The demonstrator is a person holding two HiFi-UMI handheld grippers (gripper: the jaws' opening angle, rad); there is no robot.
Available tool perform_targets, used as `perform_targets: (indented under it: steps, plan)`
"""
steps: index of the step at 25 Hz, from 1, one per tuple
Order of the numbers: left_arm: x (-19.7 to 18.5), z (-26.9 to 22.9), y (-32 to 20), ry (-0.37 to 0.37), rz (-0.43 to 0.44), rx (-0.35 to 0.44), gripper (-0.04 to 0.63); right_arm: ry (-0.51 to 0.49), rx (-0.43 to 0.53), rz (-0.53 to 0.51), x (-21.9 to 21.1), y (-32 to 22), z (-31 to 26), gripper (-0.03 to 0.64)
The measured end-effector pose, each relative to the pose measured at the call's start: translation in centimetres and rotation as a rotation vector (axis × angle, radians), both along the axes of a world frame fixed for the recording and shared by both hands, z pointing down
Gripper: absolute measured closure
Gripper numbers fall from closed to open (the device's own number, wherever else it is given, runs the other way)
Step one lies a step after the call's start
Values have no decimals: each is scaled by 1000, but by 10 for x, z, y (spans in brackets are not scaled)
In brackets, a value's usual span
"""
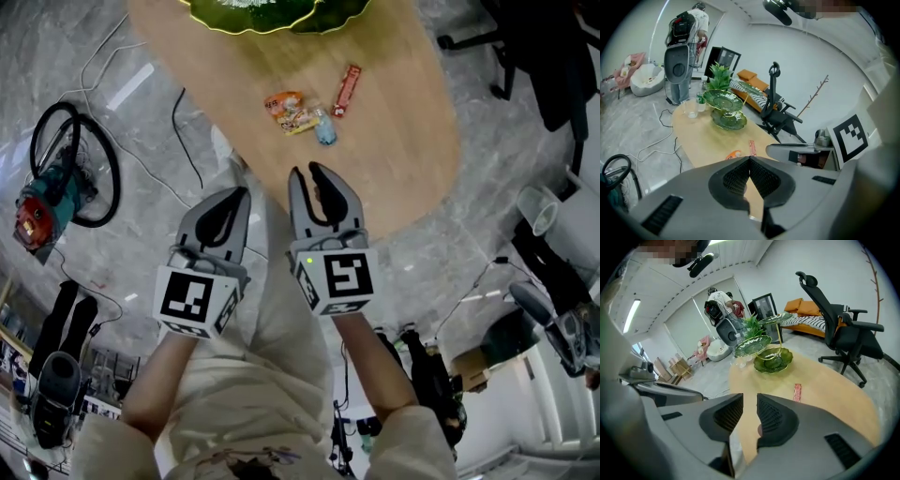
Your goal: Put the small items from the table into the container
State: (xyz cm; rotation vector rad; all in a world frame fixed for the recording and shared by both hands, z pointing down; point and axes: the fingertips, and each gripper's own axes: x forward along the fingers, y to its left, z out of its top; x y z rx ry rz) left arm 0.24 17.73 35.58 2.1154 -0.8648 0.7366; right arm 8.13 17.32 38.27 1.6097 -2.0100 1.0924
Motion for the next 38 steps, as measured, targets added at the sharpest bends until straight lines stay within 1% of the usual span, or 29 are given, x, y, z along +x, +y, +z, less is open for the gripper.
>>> perform_targets:
  steps: [3,6,9,12,16,20,25,33,38]
  plan:
    - [-2,9,-1,-6,6,-2,589,-2,-15,3,-4,-3,16,534]
    - [-7,15,2,0,12,-3,589,14,-27,8,-9,-6,28,534]
    - [-12,21,3,6,-6,-14,589,29,-46,1,-15,-7,40,532]
    - [-15,31,3,22,-18,-29,589,40,-59,-12,-19,-6,58,516]
    - [-27,47,7,6,-47,-42,589,61,-71,-1,-16,-3,79,505]
    - [-32,57,10,-3,-54,-40,589,72,-74,-7,-17,-2,90,497]
    - [-27,65,8,7,-64,-42,589,83,-79,4,-12,-5,107,486]
    - [-25,71,12,8,-52,-56,589,100,-84,9,-16,-10,118,466]
    - [-21,69,3,29,-81,-46,589,126,-96,21,-12,-17,128,462]
